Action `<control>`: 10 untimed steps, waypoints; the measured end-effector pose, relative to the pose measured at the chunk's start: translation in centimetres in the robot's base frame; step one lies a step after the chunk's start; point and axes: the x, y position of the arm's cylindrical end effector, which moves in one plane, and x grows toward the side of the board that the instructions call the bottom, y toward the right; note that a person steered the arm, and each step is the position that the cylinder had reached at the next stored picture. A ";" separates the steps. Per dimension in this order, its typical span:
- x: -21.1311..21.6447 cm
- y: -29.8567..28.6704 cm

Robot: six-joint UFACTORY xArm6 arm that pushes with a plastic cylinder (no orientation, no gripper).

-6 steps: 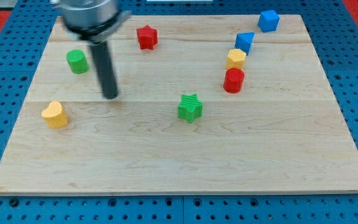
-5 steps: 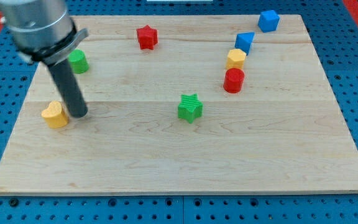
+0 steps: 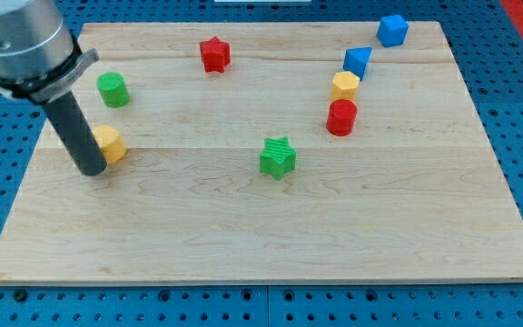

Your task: Slide the yellow heart up and right

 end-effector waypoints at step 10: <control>-11.5 6.2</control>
